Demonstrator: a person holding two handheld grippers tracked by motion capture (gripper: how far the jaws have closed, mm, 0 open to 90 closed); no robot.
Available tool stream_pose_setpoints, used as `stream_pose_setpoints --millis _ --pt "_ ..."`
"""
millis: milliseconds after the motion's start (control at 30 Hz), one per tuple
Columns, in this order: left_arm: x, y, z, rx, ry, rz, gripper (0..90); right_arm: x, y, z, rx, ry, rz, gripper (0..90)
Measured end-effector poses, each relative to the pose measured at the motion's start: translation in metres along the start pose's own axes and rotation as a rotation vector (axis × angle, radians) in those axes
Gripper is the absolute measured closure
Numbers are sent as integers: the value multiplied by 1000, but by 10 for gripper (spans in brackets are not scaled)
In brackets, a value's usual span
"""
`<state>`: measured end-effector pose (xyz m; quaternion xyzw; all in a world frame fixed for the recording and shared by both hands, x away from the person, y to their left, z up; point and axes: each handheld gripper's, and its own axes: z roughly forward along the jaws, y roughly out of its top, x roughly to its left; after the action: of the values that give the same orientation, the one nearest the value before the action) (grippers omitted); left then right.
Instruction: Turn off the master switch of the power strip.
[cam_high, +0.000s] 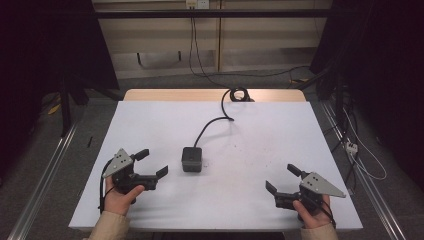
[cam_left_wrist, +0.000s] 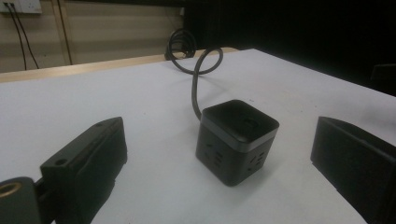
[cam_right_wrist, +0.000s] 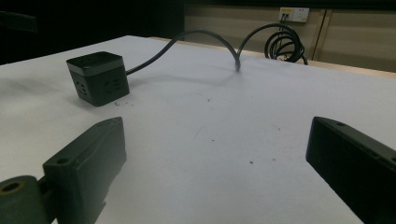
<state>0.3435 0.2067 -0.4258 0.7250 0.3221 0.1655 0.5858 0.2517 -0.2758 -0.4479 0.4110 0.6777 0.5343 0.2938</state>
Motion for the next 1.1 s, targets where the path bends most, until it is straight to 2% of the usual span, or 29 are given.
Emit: stream_pose_setpoints --millis 400,533,800,867,933,967,1100 --pt "-4 4 14 34 4 5 38 -1 0 0 -1 -4 4 48" --pt "-5 5 16 32 14 2 41 0 -1 1 3 0 2 49" --pt "-4 6 17 25 -4 1 41 1 0 1 0 3 1 49" --pt "-2 7 18 22 -18 -5 41 0 1 2 0 15 1 50" --pt "1 7 17 21 -12 -23 42 -1 0 2 6 12 -2 50" --pt "1 7 17 25 -15 -31 51 -1 0 1 0 6 11 50" --pt "-2 10 17 18 -18 -17 58 2 2 0 -3 11 -8 50"
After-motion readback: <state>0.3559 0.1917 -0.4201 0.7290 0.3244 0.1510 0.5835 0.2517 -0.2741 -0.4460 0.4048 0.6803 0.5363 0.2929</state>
